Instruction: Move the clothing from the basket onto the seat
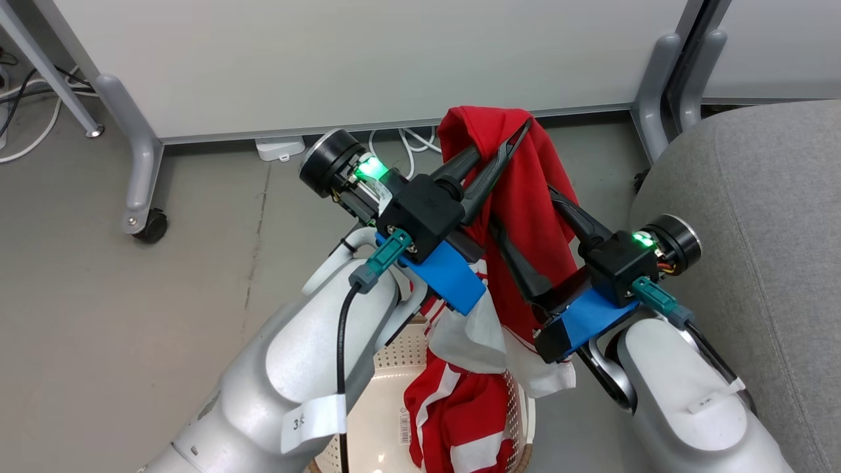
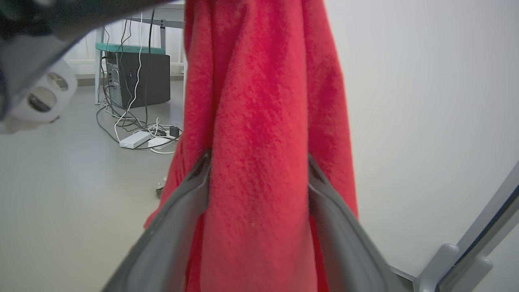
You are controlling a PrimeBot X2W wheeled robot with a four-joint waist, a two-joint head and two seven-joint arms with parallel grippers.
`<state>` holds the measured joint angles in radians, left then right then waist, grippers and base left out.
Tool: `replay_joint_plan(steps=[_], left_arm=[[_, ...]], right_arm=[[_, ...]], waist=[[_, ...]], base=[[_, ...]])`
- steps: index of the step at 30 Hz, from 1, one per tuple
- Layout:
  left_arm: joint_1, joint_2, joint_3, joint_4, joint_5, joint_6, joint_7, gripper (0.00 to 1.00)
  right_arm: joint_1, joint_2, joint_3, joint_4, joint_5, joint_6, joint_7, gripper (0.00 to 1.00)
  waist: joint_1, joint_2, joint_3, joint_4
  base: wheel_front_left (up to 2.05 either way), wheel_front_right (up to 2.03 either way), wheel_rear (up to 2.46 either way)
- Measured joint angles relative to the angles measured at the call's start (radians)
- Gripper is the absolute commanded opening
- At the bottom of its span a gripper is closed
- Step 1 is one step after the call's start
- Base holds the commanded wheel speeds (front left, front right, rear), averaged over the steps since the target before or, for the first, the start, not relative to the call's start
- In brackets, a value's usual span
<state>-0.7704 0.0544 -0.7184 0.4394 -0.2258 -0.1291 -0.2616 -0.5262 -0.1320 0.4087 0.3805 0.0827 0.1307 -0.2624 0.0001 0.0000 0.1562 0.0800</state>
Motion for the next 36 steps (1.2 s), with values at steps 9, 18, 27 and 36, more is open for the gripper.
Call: replay_joint_plan(steps=[9,18,27,36], left_arm=[[-0.005,-0.002,-0.001,-0.011,0.001,0.0,0.0,0.0],[-0.005,-0.002,-0.001,-0.008,0.003,0.0,0.0,0.0],[-0.005,-0.002,-0.002,-0.002,0.003,0.0,0.0,0.0],[0.001,-0.003,-0.003,0.019,0.0,0.0,-0.001,1.0]], right_arm=[[-0.016,0.002,0.05,0.116,0.034,0.0,0.0,0.0],[-0.036,0.005,0.062,0.13,0.051,0.0,0.0,0.0],[-0.039,0.006,0.062,0.128,0.056,0.0,0.0,0.0],[-0.039,0.007,0.058,0.118,0.06,0.0,0.0,0.0]], waist=[[0.0,0.0,0.004,0.008],[0.0,0.0,0.005,0.002],[0.0,0.0,0.005,0.0],[0.0,0.0,0.012,-0.002]], base=[[0.0,0.0,0.0],[0.0,0.0,0.0],[0.0,0.0,0.0],[0.0,0.0,0.0]])
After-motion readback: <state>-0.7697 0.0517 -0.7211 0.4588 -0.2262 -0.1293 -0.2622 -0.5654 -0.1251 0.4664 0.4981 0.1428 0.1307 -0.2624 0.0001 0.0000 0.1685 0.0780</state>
